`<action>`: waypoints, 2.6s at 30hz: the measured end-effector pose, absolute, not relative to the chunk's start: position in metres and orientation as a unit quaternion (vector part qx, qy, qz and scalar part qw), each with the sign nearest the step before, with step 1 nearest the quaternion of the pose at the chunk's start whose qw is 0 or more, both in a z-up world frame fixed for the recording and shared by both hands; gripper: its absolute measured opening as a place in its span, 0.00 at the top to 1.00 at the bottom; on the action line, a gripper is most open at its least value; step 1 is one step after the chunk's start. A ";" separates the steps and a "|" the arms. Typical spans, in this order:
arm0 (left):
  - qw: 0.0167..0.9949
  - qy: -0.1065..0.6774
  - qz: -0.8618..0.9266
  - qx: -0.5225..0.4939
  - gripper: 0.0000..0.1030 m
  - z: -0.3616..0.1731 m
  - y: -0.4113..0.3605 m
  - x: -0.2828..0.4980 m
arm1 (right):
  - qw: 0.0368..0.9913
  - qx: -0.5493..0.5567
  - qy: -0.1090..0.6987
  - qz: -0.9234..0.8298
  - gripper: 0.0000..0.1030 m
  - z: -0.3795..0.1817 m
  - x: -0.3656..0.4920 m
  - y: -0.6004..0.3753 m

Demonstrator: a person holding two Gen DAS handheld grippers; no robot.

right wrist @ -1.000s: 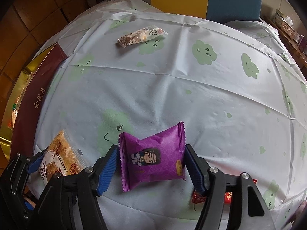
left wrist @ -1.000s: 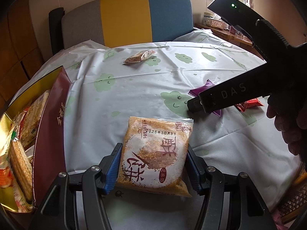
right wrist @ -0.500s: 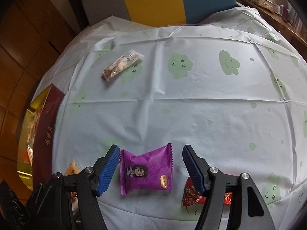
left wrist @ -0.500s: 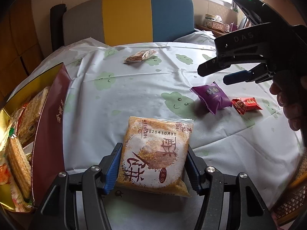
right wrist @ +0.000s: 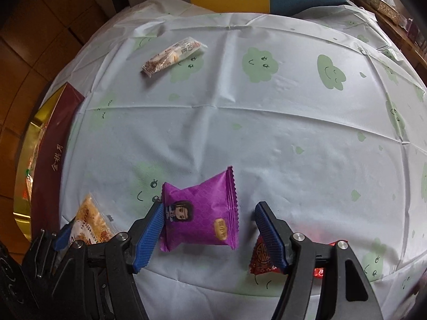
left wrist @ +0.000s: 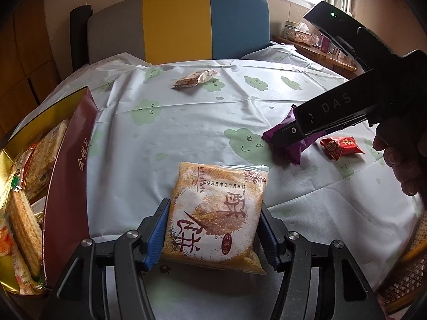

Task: Organize snacks
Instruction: 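Lift the purple candy with the right tool while the left tool holds the bread bag, then carry the bread bag into the gold tin and open the left tool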

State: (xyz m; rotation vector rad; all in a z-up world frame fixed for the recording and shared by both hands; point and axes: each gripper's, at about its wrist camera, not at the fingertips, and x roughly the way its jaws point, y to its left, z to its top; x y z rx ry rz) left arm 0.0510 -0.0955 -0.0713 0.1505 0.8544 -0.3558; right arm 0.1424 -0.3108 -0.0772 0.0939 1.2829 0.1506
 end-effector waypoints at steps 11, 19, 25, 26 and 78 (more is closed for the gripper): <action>0.892 0.413 -0.168 0.075 0.40 -0.071 -0.098 0.051 | 0.822 -0.016 0.565 0.070 0.62 -0.078 0.144 -0.292; 0.890 0.417 -0.166 0.074 0.40 -0.070 -0.099 0.054 | 0.815 0.034 0.574 0.074 0.61 -0.080 0.150 -0.303; 0.890 0.418 -0.165 0.075 0.41 -0.069 -0.098 0.054 | 0.818 0.037 0.570 0.073 0.61 -0.081 0.149 -0.303; 0.890 0.418 -0.166 0.077 0.41 -0.069 -0.098 0.054 | 0.818 0.029 0.569 0.074 0.61 -0.081 0.149 -0.302; 0.892 0.410 0.135 -0.134 0.41 -0.009 0.181 0.047 | 0.834 -0.065 0.544 0.070 0.59 -0.080 0.142 -0.281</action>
